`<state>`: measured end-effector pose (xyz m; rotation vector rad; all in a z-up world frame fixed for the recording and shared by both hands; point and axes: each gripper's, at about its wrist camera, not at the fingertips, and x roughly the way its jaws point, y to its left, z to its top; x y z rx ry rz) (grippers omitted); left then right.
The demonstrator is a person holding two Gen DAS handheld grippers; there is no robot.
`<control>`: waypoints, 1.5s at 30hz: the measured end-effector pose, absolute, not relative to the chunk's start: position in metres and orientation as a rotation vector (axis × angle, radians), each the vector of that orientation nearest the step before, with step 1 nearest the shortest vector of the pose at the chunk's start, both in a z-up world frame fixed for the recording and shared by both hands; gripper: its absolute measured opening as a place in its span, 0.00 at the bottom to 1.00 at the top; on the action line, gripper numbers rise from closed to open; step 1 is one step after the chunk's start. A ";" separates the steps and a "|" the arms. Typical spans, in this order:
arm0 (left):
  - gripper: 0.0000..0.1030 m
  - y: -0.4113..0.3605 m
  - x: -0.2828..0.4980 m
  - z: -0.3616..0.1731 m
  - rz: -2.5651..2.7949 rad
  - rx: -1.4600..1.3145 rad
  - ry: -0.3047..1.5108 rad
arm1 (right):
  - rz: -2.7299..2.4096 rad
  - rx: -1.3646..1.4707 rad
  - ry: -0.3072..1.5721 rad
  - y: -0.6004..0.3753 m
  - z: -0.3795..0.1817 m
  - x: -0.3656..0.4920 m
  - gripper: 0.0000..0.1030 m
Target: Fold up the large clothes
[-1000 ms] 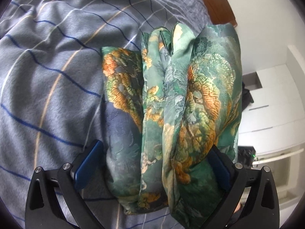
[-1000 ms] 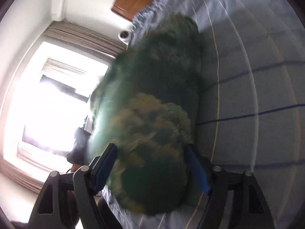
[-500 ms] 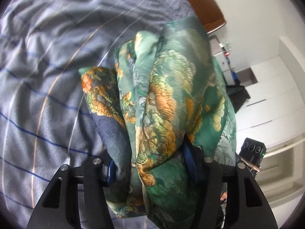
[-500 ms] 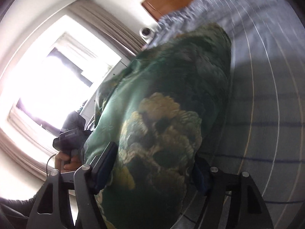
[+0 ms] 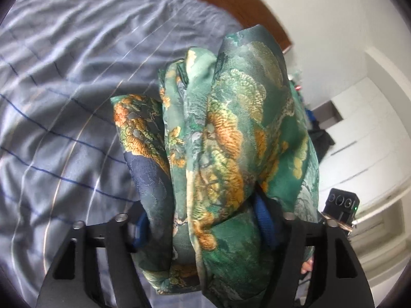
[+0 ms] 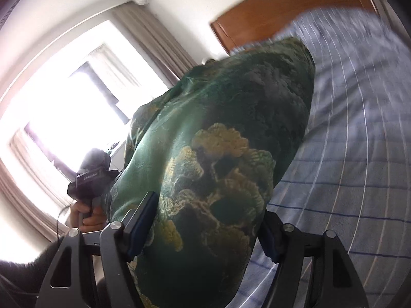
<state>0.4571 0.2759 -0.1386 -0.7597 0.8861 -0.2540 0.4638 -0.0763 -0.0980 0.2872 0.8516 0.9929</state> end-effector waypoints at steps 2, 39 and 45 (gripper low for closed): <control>0.75 0.291 0.457 -0.172 -0.199 -0.768 0.968 | 0.969 0.371 0.996 -0.082 -0.132 0.491 0.81; 1.00 0.070 0.189 -0.052 0.308 0.008 0.616 | 0.342 -0.210 0.558 -0.121 -0.034 0.117 1.00; 1.00 0.059 0.173 -0.049 0.288 -0.006 0.624 | 0.321 -0.181 0.603 -0.122 -0.038 0.097 1.00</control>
